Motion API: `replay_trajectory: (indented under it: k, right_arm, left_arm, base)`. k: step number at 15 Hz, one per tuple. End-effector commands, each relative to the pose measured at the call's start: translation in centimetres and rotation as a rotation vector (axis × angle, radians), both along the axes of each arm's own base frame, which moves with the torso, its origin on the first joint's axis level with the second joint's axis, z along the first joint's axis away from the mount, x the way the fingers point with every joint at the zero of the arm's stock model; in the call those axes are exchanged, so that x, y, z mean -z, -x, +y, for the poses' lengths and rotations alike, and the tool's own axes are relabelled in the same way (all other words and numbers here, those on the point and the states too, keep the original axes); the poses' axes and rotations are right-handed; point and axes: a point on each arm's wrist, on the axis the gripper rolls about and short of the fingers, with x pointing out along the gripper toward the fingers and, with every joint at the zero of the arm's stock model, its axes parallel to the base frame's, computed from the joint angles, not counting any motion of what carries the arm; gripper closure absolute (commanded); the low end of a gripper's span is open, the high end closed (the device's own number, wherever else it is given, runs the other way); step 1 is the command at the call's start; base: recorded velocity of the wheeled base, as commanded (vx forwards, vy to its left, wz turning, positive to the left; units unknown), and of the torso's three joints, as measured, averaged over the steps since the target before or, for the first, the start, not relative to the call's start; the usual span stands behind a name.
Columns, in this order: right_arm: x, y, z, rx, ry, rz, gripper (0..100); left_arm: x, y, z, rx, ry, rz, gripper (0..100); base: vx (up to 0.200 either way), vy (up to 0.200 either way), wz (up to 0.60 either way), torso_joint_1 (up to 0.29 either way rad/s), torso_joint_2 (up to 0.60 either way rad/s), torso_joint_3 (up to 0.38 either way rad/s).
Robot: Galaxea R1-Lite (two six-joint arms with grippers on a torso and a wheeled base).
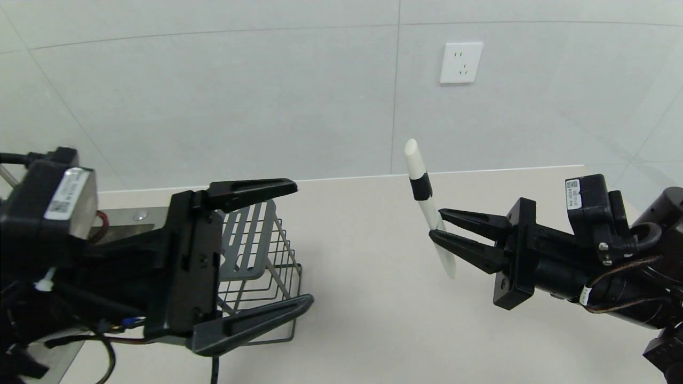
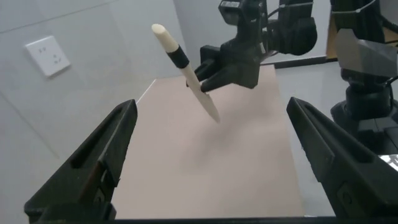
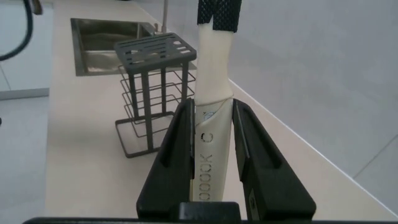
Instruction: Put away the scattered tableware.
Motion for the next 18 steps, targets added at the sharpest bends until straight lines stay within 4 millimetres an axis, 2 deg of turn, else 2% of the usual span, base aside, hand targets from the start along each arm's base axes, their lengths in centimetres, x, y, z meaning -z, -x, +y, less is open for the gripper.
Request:
replay_trajectory:
  k: [1,4,7,15,18]
  right_arm:
    - [-0.3,0.6,-0.3,-0.011,-0.005,-0.015,100]
    - [-0.1,1.5,-0.7,-0.037,0.019,-0.054,100]
    - [-0.7,2.9,0.0,-0.090,0.004,-0.076,100]
    - [0.2,3.5,-0.4,-0.092,0.031,-0.054,100]
    - [0.5,3.8,-0.1,-0.105,0.039,-0.051,100]
  left_arm:
    - [2.0,-2.7,-3.0,0.072,-0.004,0.054,0]
    - [2.5,-3.4,-4.9,0.144,0.038,0.120,0]
    - [2.5,-3.8,-6.0,0.170,0.041,0.111,0]
    - [2.3,-4.3,-8.5,0.230,0.056,0.106,0]
    - [2.4,-4.2,-10.6,0.264,0.068,0.127,0]
  base:
    - [0.000,0.000,0.00,0.000,0.00,0.000]
    - [0.000,0.000,0.00,0.000,0.00,0.000]
    - [0.000,0.000,0.00,0.000,0.00,0.000]
    - [0.000,0.000,0.00,0.000,0.00,0.000]
    - [0.000,0.000,0.00,0.000,0.00,0.000]
